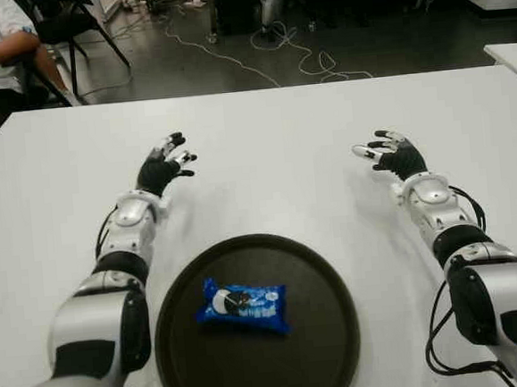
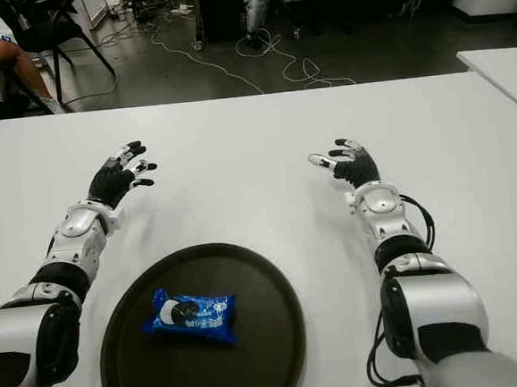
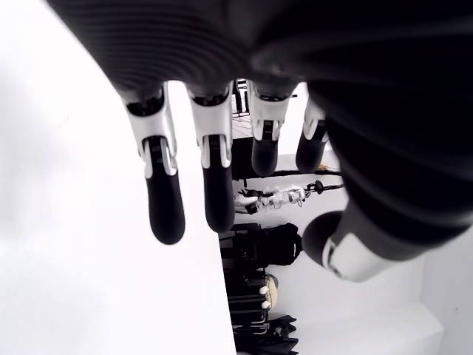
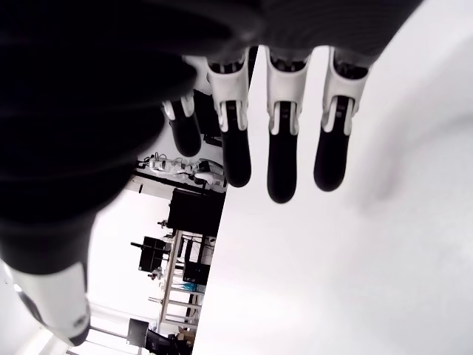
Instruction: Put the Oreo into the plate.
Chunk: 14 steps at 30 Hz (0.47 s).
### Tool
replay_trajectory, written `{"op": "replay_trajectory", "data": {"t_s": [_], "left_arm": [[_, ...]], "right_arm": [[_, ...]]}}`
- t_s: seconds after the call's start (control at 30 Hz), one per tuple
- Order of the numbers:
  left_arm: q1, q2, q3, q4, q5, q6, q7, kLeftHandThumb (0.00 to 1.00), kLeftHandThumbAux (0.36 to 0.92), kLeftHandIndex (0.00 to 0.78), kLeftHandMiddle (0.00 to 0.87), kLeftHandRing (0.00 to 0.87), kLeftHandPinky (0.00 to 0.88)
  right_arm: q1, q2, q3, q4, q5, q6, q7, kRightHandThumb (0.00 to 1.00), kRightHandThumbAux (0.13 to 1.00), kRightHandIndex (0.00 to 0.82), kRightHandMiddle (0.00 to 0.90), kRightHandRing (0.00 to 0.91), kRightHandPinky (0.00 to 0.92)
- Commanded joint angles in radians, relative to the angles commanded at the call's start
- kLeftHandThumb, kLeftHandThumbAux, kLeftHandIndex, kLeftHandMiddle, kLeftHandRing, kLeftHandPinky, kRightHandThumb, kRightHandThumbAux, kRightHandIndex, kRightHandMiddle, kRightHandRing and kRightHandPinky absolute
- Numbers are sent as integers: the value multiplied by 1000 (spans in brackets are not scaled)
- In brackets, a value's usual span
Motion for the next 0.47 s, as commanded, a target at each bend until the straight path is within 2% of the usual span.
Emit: {"op": "replay_trajectory", "data": {"t_s": [0.47], "left_arm": [[-3,0,0,-1,-1,5,-12,214,658,21,97,249,387]], "right_arm": [[2,-4,10,0,-7,-3,9,0,703,184,256,277,306]]}}
